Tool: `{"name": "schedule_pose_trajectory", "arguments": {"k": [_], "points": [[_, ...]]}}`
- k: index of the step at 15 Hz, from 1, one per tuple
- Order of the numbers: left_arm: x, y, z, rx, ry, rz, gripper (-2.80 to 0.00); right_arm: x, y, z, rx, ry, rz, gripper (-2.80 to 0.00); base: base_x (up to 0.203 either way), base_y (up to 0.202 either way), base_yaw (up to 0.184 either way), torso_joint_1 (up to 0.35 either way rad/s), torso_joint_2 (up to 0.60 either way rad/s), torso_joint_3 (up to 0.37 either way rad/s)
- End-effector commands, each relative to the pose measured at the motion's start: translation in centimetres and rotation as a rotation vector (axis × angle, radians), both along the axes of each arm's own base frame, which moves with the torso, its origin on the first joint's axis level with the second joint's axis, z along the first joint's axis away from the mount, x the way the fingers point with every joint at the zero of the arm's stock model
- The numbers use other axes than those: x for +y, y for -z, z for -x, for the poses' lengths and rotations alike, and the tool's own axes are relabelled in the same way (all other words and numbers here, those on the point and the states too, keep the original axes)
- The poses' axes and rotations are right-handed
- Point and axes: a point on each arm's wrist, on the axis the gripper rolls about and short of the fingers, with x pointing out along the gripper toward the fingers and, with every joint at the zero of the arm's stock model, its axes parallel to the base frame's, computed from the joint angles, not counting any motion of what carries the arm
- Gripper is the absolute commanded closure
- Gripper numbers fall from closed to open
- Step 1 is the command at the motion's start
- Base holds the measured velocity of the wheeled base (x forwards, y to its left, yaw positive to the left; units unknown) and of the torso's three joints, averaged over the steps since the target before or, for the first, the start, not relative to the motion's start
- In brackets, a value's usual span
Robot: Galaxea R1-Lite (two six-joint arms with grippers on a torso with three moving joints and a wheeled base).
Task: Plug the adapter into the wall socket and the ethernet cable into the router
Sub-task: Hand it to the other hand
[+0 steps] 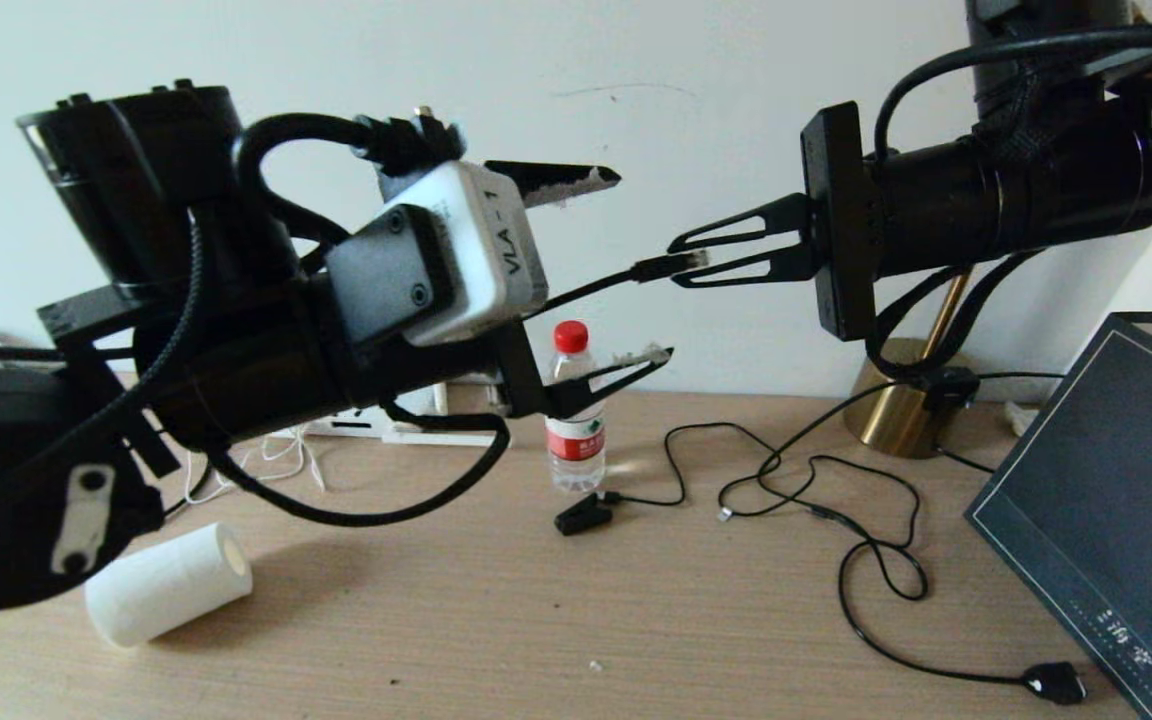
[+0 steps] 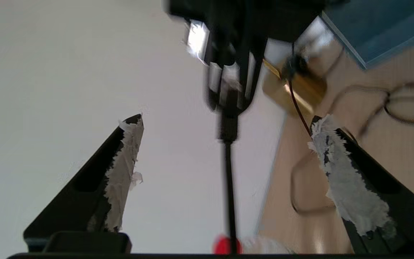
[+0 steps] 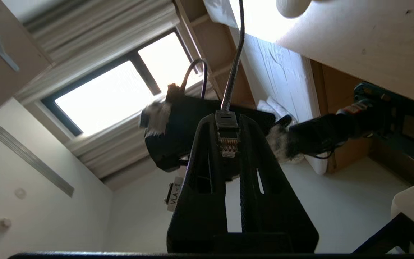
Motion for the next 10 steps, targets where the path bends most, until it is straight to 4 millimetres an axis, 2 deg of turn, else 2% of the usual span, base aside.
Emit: {"name": "schedule_pose_trajectory", "arguments": {"k": [1, 5, 10], "points": [[0.6, 0.1, -0.6, -0.054, 0.026, 0.014, -2.80, -0.4, 0.3, -0.5, 0.026, -0.019, -0.010, 0.00, 0.000, 0.000, 0.000, 0.000, 0.00, 0.000], [0.5, 1.4, -0.4, -0.085, 0.065, -0.039, -2.80, -1.2, 0.0, -0.3, 0.031, -0.037, -0.029, 0.00, 0.000, 0.000, 0.000, 0.000, 0.00, 0.000], [-0.5, 1.7, -0.4, -0.089, 0.095, -0.047, -2.80, -1.1, -0.1, -0.1, 0.044, -0.058, -0.038, 0.00, 0.000, 0.000, 0.000, 0.000, 0.00, 0.000]]}}
